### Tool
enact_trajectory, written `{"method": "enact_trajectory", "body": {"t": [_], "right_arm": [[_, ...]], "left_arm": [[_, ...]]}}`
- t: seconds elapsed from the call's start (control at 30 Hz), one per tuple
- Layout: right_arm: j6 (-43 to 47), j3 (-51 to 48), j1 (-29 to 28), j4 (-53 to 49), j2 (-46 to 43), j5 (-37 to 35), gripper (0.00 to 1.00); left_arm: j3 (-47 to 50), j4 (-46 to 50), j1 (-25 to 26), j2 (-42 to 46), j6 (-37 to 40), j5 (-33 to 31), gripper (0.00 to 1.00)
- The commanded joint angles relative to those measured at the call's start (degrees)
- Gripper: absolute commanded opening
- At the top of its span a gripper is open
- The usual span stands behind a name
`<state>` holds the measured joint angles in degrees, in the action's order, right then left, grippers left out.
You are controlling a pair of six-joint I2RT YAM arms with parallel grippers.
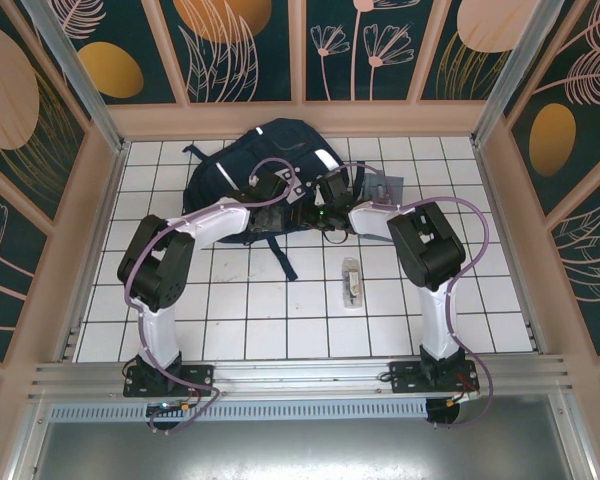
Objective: Pack books, pencil case, and school supplies into a backpack
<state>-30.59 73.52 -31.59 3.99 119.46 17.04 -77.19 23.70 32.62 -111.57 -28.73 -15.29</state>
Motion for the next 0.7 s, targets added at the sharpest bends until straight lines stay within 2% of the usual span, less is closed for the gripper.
{"method": "enact_trajectory", "body": {"t": [0.0,0.07,0.37,0.47,0.67], "right_arm": [[-0.2,-0.7,0.6,-2.6,3.4,-1.1,0.43],[-0.1,-0.9,0.6,-2.7,3.3,-1.3,0.44],[0.1,-0.5,0.6,-3.4,3.5,-1.5,0.44],[0.0,-0.4,0.6,-3.4,3.3,-1.3,0.44],[0.2,-0.8,0.6,-3.3,2.8,-1.6,0.44]], "left_arm": [[0.0,6.3,-0.5,-2.4,1.6,-7.7,0.66],[0.8,6.3,-0.5,-2.5,1.8,-8.6,0.63],[7.7,3.4,-0.4,2.3,-1.2,-4.7,0.57],[7.8,3.1,-0.4,1.2,-2.2,-3.6,0.56],[9.6,2.7,0.3,0.3,-4.0,-3.2,0.62]]}}
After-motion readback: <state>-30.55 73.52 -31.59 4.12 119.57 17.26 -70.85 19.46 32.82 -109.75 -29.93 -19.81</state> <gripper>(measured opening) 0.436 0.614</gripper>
